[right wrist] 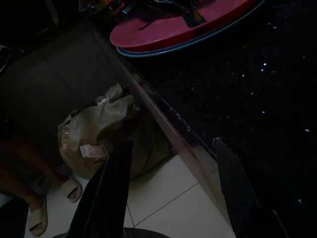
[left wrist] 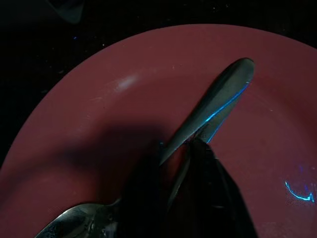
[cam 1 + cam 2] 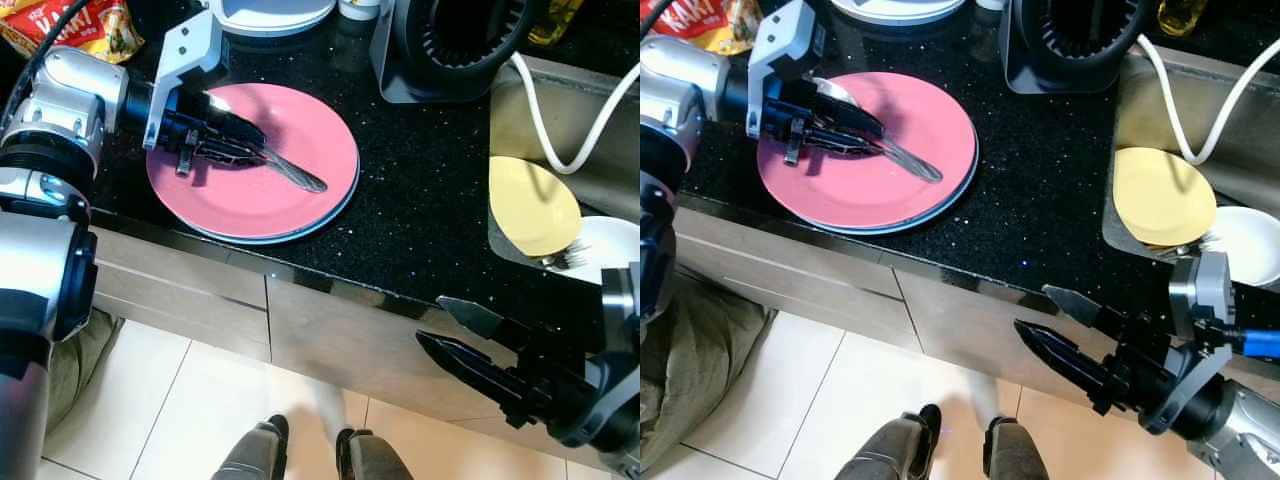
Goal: Kitchen organization
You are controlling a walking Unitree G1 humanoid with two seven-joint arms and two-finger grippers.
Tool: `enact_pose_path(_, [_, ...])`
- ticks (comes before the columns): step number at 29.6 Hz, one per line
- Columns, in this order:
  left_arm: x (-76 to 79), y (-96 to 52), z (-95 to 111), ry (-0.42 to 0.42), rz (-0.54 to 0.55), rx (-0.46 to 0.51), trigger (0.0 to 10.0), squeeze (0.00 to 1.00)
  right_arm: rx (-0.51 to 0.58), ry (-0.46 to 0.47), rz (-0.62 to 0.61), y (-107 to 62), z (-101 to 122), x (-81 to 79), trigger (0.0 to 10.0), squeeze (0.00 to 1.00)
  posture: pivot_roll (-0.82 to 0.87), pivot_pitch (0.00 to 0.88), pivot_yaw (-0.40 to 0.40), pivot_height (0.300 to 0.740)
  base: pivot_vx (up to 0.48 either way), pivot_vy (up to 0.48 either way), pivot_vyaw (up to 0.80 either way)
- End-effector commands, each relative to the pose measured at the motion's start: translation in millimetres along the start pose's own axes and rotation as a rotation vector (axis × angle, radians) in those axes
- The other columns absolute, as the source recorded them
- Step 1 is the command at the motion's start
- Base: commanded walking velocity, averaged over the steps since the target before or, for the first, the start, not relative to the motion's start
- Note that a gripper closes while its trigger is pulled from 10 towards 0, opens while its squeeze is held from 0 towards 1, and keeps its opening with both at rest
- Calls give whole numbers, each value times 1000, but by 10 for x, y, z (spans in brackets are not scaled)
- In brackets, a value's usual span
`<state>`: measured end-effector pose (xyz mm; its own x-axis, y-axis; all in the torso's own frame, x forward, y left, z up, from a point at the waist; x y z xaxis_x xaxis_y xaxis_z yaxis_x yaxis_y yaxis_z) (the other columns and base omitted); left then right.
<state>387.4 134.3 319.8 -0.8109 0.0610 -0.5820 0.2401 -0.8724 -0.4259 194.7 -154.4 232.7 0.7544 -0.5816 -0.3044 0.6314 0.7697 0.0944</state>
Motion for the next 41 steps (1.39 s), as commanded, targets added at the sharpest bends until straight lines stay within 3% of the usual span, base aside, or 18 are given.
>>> enact_pose_path(1, [243, 73, -319, -107, -98, -88, 0, 0, -8, -10, 19, 10, 16, -73, 10000, 0, -166, 340, 5, 740, 0, 0, 0])
enact_pose_path(11, [236, 76, -303, -92, -96, -81, 0, 0, -1, -12, 11, 16, 28, -58, 10000, 0, -164, 338, 3, 740, 0, 0, 0])
enact_pose_path(12, [199, 73, -252, -89, -78, -53, 0, 0, 0, -12, 9, 20, 29, -54, 10000, 0, -162, 336, 3, 740, 0, 0, 0])
enact_pose_path(14, [9, 44, 56, -33, -10, 69, 0, 0, 4, -13, 7, 32, 33, -41, 10000, 0, -157, 333, 3, 740, 0, 0, 0])
enact_pose_path(16, [-6, 41, 85, -24, -7, 78, 0, 0, 4, -12, 7, 33, 34, -40, 10000, 0, -157, 333, 3, 740, 0, 0, 0])
enact_pose_path(17, [-41, 38, 177, 37, -11, 76, 0, 0, 6, -12, 8, 37, 38, -37, 10000, 0, -154, 329, 3, 740, 0, 0, 0])
enact_pose_path(20, [-54, 42, 227, 76, -19, 71, 0, 0, 7, -13, 8, 41, 39, -33, 10000, 0, -150, 329, 2, 740, 0, 0, 0])
enact_pose_path(21, [-61, 51, 253, 96, -24, 66, 39, 314, 7, -13, 9, 43, 38, -31, 10000, 0, -149, 327, 1, 740, 0, 0, 0])
enact_pose_path(22, [-65, 61, 273, 113, -30, 61, 4588, 976, 7, -13, 11, 46, 39, -31, 10000, 0, -149, 326, 2, 740, 0, 0, 0])
enact_pose_path(23, [-65, 61, 273, 113, -30, 61, 4588, 976, 7, -13, 11, 46, 39, -31, 10000, 0, -149, 326, 2, 740, 0, 0, 0])
enact_pose_path(24, [-61, 73, 288, 129, -44, 49, 10000, 1000, 9, -13, 12, 50, 39, -29, 10000, 0, -145, 325, 1, 740, 0, 0, 0])
enact_pose_path(41, [167, 119, 175, 203, -191, -43, 10000, 1000, 11, -12, 18, 65, 39, -33, 10000, 0, -146, 317, 0, 740, 0, 0, 0])
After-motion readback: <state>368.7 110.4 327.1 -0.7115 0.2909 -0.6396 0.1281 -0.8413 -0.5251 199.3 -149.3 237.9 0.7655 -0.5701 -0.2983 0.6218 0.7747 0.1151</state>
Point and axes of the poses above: a point about 5 cm out from each wrist's last joint towards the gripper, its own y axis pointing out of the wrist towards the gripper, its own z axis along the axis of the wrist's last joint, x = y × z, the point moved 5 cm from there along y, pointing out of the wrist towards the gripper, and after that the axes turned 10 degrees about y, right-handed, at the moved point
